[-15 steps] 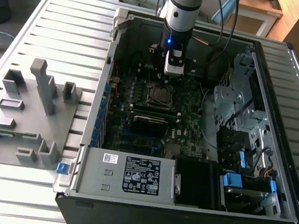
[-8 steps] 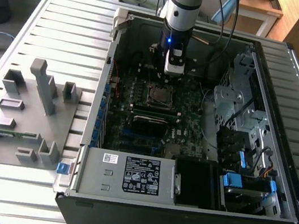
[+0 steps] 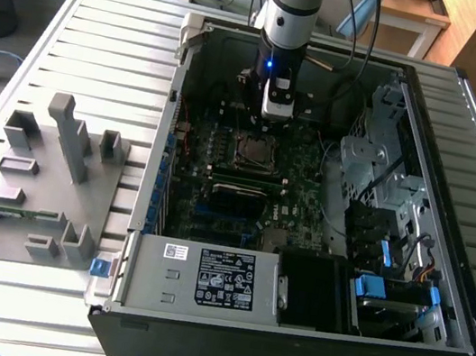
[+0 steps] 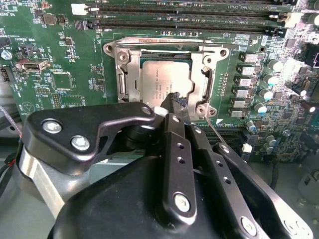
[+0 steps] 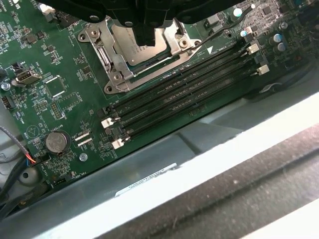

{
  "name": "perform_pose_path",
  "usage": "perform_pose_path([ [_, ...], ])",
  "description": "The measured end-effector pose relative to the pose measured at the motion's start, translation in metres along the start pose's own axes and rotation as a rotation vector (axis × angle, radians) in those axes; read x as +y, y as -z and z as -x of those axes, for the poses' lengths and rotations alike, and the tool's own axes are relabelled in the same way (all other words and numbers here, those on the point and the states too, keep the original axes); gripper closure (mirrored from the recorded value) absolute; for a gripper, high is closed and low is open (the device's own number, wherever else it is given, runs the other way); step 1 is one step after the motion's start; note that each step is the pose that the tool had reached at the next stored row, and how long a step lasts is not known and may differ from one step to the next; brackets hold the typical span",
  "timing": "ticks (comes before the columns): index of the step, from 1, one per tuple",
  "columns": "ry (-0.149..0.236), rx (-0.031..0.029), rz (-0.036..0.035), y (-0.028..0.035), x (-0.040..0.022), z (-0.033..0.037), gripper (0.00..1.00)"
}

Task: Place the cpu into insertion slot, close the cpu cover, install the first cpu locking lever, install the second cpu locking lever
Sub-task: 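Close the cpu cover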

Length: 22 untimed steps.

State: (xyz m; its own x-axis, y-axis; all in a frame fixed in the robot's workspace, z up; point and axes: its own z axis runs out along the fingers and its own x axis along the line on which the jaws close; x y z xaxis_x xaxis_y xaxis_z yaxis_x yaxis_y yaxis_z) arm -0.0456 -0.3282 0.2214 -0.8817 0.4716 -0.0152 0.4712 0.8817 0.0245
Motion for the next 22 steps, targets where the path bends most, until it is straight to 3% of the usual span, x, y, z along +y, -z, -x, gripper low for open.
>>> perform_pose_path([
  [8, 0.024, 0.0006, 0.0002, 0.0000, 0.0000, 0.0000, 0.90],
  [17, 0.182, 0.0044, 0.0024, -0.0020, -0.0001, 0.0000, 0.90],
  [22, 0.260, 0.0041, -0.0012, -0.0023, 0.0000, 0.0000, 0.90],
])
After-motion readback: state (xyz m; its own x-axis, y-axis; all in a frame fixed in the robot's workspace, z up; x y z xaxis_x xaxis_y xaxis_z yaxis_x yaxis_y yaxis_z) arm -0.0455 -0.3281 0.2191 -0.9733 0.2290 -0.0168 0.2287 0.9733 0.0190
